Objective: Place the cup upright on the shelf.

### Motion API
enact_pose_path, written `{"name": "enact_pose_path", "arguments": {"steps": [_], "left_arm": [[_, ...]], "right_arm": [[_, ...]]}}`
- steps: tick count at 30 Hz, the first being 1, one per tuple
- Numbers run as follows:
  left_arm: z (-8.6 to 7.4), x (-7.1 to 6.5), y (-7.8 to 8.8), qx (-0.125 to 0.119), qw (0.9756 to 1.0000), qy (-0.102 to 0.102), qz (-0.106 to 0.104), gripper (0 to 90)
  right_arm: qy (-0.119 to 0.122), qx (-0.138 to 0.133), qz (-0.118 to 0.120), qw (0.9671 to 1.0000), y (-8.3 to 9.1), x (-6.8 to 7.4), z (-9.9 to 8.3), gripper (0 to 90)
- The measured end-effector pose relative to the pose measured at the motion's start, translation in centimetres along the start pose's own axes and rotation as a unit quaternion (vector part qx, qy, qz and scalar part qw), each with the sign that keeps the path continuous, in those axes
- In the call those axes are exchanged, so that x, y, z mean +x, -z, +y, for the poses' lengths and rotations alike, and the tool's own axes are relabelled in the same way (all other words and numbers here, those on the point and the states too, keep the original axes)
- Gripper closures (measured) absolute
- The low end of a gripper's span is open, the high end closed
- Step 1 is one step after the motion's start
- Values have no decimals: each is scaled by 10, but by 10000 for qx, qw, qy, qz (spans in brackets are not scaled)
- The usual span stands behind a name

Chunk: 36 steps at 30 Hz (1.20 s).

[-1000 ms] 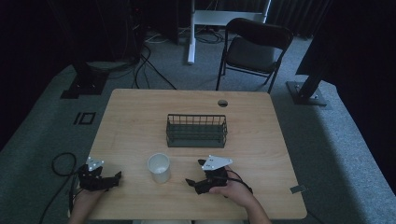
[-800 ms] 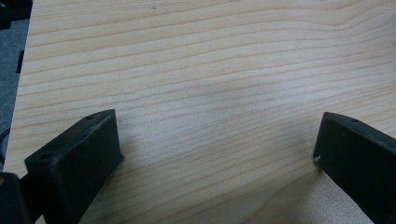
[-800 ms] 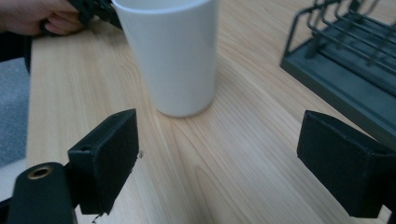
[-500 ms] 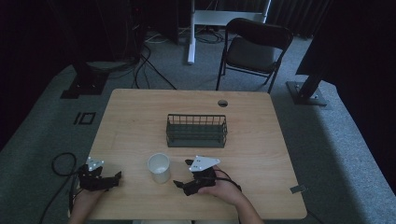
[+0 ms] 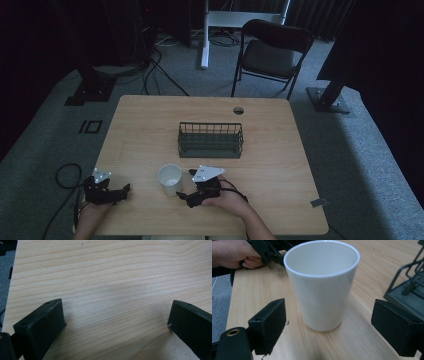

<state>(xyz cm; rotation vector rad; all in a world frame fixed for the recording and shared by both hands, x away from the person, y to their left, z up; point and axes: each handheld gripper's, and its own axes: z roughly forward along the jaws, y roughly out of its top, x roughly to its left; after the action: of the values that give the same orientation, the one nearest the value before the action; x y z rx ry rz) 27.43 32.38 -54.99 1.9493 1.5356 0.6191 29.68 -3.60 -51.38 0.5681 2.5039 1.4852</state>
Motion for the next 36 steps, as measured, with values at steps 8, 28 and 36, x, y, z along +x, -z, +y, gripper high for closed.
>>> {"name": "enact_pose_path", "arguments": {"steps": [8, 28, 36], "left_arm": [[0, 0, 0, 5, 10000, -1, 0, 9], [0, 0, 0, 0, 10000, 5, -2, 9], [0, 1, 0, -3, 10000, -18, -23, 9]], "right_arm": [[63, -98, 73, 9999, -9, 2, 10, 125], [262, -176, 108, 9994, -32, 5, 25, 129], [290, -220, 70, 9993, -35, 4, 28, 134]]}}
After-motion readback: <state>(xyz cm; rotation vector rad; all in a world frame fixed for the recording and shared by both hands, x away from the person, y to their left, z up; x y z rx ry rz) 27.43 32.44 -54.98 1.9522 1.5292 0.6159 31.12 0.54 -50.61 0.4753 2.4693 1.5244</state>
